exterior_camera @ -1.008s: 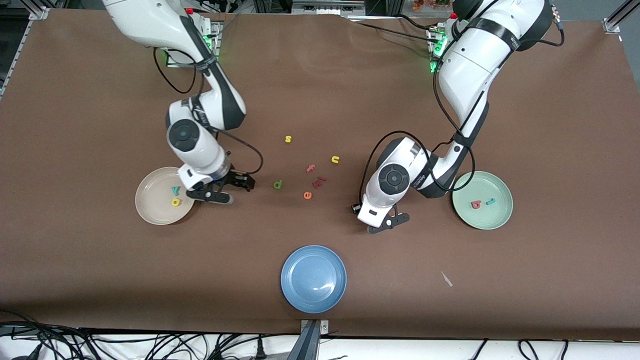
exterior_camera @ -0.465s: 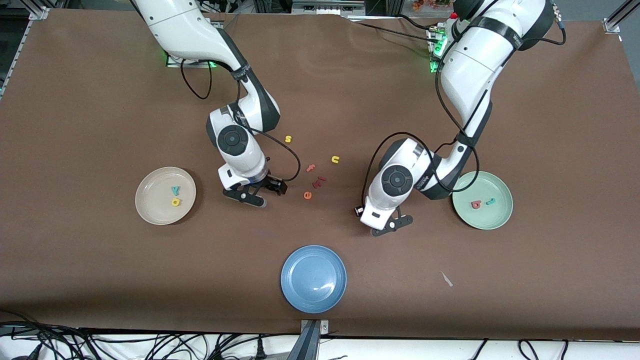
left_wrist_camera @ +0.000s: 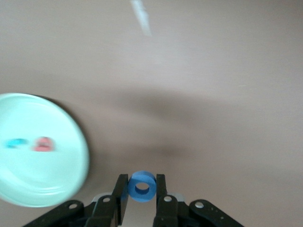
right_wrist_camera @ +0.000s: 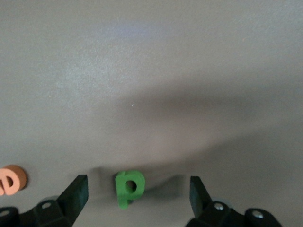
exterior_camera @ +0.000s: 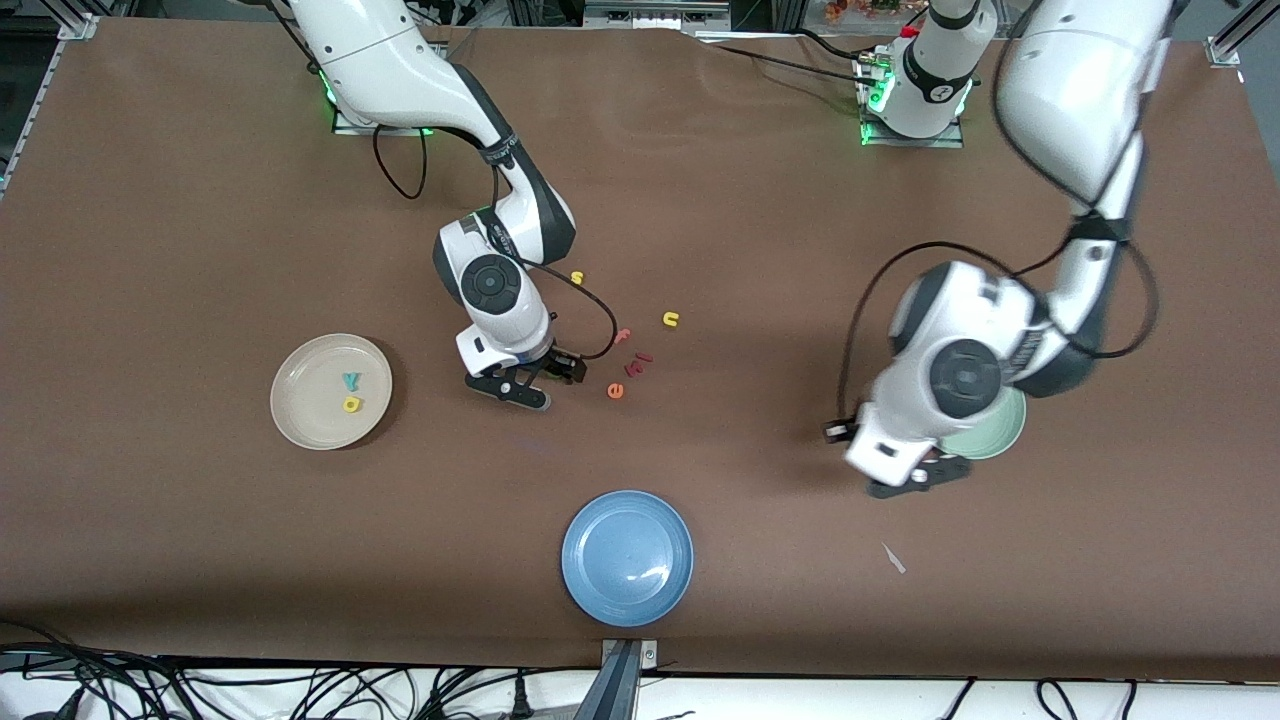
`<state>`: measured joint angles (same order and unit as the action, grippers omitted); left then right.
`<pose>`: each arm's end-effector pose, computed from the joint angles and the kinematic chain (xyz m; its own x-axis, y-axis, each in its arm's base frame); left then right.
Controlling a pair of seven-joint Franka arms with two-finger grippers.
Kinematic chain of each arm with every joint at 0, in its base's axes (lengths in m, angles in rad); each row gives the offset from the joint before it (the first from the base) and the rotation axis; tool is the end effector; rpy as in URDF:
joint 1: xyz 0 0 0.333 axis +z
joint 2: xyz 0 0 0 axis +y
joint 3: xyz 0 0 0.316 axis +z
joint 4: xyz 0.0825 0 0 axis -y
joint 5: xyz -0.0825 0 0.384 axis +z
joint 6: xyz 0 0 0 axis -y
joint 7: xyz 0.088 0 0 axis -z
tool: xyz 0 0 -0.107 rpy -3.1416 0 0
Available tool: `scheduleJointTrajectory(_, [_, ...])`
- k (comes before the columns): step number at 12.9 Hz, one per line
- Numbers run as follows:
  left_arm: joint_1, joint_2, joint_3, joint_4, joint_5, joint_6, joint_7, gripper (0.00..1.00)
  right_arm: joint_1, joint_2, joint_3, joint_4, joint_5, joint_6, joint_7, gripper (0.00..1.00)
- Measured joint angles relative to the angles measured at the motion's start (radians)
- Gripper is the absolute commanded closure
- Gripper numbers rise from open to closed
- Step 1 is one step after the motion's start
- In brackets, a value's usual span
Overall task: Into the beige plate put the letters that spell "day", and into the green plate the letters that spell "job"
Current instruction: 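Carry the blue ring onto the green plate with the left gripper and release, then grasp the green p with the right gripper while the left gripper withdraws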
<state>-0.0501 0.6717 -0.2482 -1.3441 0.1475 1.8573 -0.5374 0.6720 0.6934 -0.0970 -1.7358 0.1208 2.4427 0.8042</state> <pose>0.6950 -0.1633 0.3285 0.9651 0.2284 -0.1281 0.2231 -0.9733 -0.0540 0.5580 0.3685 0.1826 0.9559 -0.2938 -0.0001 -0.2937 -0.9556 -0.0249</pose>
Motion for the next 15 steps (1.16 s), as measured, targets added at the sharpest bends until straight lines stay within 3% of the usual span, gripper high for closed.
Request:
scheduleJointTrajectory(4, [0.189, -0.003, 0.000, -0.080, -0.013, -0.054, 0.301, 0.86, 0.000, 0.000, 0.005, 0.001, 0.000, -0.006, 0.001, 0.39])
scheduleJointTrajectory(7, [0.261, 0.014, -0.001, -0.176, -0.020, -0.048, 0.391, 0.82, 0.000, 0.005, 0.005, 0.001, 0.001, -0.008, 0.002, 0.46])
scheduleJointTrajectory(9, [0.263, 0.026, -0.004, -0.198, -0.069, -0.042, 0.400, 0.63, 0.000, 0.008, 0.005, 0.001, 0.001, -0.008, 0.004, 0.47])
scheduleJointTrajectory(10, [0.261, 0.030, -0.007, -0.203, -0.078, -0.042, 0.400, 0.37, 0.000, 0.009, 0.006, 0.002, 0.001, -0.008, 0.007, 0.50])
scheduleJointTrajectory(12, [0.259, 0.033, -0.008, -0.209, -0.081, -0.042, 0.400, 0.00, 0.000, 0.010, 0.006, 0.003, 0.001, -0.008, 0.011, 0.57])
scheduleJointTrajectory(15, [0.265, 0.024, -0.008, -0.182, -0.081, -0.029, 0.400, 0.00, 0.000, 0.013, 0.006, 0.011, 0.001, -0.008, 0.014, 0.66])
